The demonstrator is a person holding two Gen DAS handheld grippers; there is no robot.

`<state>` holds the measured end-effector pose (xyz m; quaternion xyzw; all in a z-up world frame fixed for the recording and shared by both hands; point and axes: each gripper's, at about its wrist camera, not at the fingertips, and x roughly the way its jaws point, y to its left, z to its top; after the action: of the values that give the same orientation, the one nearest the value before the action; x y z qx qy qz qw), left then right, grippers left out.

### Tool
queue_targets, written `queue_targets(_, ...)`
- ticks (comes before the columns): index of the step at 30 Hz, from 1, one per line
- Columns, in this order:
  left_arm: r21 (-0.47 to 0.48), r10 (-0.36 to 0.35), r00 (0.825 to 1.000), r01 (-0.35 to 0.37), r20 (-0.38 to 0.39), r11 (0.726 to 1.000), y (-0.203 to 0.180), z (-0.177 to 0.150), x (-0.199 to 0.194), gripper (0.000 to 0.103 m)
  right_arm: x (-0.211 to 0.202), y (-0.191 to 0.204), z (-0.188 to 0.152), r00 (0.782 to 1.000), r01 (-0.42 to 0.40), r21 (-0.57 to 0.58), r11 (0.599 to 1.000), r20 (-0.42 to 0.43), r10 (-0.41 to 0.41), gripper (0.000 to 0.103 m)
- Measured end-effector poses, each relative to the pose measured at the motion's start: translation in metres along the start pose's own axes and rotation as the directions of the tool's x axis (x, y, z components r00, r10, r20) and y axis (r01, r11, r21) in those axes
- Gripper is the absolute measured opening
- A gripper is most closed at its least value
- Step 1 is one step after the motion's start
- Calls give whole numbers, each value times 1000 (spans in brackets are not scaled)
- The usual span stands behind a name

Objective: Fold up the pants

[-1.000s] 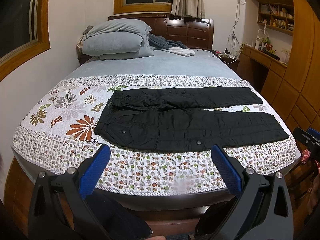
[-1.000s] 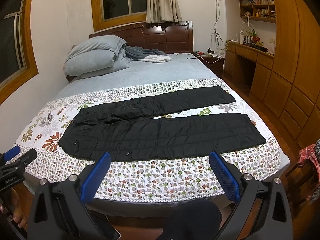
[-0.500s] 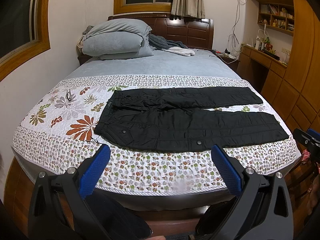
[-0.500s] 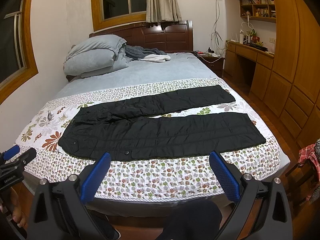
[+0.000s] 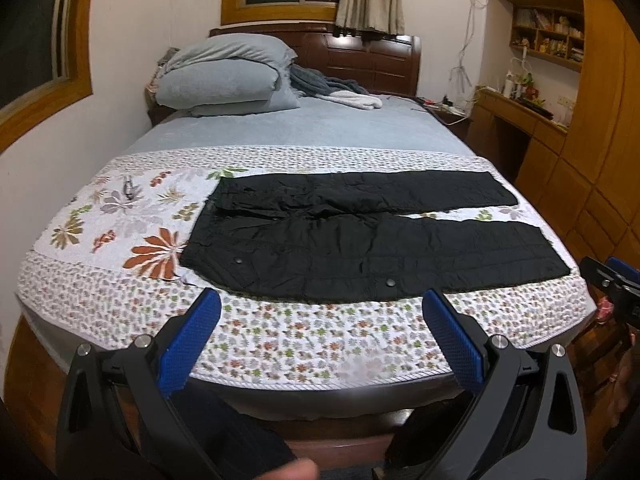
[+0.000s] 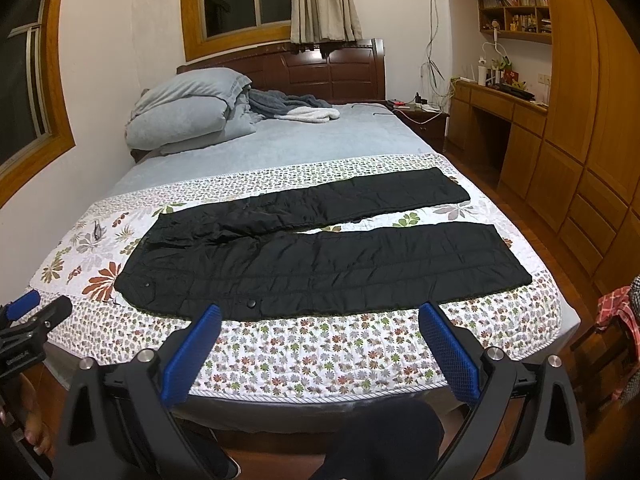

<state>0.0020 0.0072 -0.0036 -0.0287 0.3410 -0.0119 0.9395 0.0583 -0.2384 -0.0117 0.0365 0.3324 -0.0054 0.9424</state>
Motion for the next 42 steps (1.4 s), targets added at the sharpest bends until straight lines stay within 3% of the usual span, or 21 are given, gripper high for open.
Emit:
queue_targets(4,-24,-108,992,107,-69,994,10,-6,23,100,19,-10,-4,999,-48,28,998,-9,49,100)
queue_targets(6,-82,-176,978,167,-114,982,24,-9,41,100,46,-28,-7,991,-105,96,990,-71,112,100)
queue_targets(8,-139,-205,972,189,-115,972,45,-12,60,100,76,-60,-13,975,-175,217,960,-98,200,100)
queue_targets(11,-186,-178,976,154,-124,971,84,-13,94,100,113,-109,-19,974,-150,298,943,-118,193,100)
queue_targets(13,-254,-224,958,176,-178,951,113,-9,124,100,138,-144,-25,972,-129,358,925,-142,190,100)
queue_targets(17,-469,-299,924,160,-237,868,193,-7,190,100,188,-225,-40,945,-107,553,826,-202,257,100)
queue_targets(19,-538,-346,907,172,-239,825,216,-8,214,100,203,-252,-46,937,-115,615,780,-193,290,100)
queue_targets(23,-661,-392,892,154,-228,735,252,-12,262,100,229,-296,-55,933,-112,682,723,-178,312,100)
queue_targets(25,-744,-419,878,119,-229,657,268,-19,289,100,237,-310,-58,929,-112,715,690,-171,328,100)
queue_targets(26,-780,-455,866,136,-205,611,272,-22,300,100,240,-316,-60,928,-111,725,680,-169,331,100)
queue_targets(27,-789,-470,860,146,-197,597,272,-21,307,100,243,-323,-62,931,-104,732,674,-167,325,99)
queue_targets(30,-777,-460,866,147,-198,612,268,-11,324,100,246,-340,-63,932,-126,752,647,-134,337,99)
queue_targets(33,-758,-447,857,109,-256,643,258,-6,343,100,249,-357,-66,930,-150,780,608,-98,355,99)
queue_targets(37,-758,-427,869,99,-251,645,254,-7,344,100,241,-381,-68,938,-173,816,551,-34,345,99)
queue_targets(42,-725,-416,877,123,-241,678,253,-8,339,99,245,-420,-78,932,-221,885,410,68,357,99)
